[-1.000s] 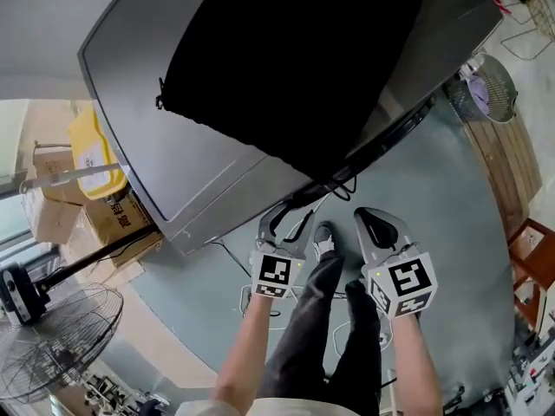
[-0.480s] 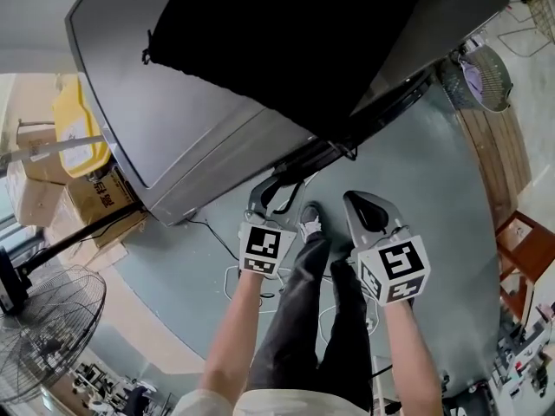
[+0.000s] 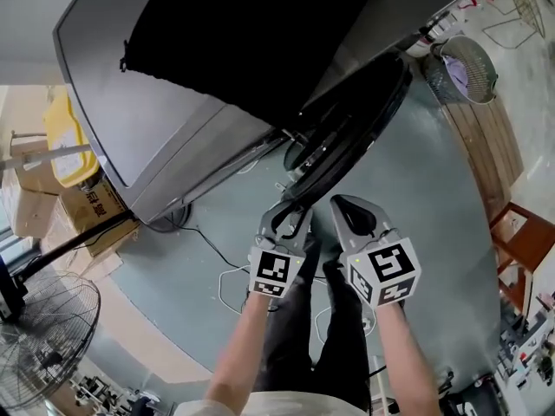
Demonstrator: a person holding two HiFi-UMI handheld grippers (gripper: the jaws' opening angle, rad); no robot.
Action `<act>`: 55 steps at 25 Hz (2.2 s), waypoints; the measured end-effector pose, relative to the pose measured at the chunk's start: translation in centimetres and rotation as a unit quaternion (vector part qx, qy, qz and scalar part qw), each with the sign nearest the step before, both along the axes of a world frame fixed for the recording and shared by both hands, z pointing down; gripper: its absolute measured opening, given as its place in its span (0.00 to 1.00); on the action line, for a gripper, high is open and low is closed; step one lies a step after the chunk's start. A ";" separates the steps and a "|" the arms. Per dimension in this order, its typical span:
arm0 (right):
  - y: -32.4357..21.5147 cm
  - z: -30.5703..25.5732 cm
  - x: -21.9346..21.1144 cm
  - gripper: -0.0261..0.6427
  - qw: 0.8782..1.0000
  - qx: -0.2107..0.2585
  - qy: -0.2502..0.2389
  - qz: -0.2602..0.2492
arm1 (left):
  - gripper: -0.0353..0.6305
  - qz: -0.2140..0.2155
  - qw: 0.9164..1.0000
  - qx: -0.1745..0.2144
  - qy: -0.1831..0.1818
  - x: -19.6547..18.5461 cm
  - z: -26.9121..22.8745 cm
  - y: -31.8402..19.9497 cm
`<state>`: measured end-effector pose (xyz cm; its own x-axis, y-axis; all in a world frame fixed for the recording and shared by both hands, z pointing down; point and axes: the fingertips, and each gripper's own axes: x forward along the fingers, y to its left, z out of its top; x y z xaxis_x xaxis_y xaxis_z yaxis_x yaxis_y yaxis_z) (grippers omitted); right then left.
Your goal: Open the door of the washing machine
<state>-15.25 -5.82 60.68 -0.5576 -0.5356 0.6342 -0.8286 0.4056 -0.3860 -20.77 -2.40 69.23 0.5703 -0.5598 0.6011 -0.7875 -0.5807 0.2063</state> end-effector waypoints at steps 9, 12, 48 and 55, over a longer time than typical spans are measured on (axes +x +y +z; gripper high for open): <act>1.9 0.3 2.5 0.13 0.999 -0.012 0.004 0.034 | 0.28 0.057 0.998 -0.017 -0.008 3.5 0.0 3.1; 2.5 0.5 3.4 0.15 0.998 -0.023 -0.002 0.052 | 0.29 0.075 0.997 -0.023 -0.007 4.5 0.0 3.8; 6.2 0.6 17.5 0.25 0.989 0.025 0.065 0.127 | 0.14 0.275 0.960 -0.021 0.049 17.2 -3.0 3.7; 6.4 0.6 22.6 0.23 0.989 0.022 0.079 0.120 | 0.14 0.231 0.971 0.013 0.056 21.3 -5.1 -1.7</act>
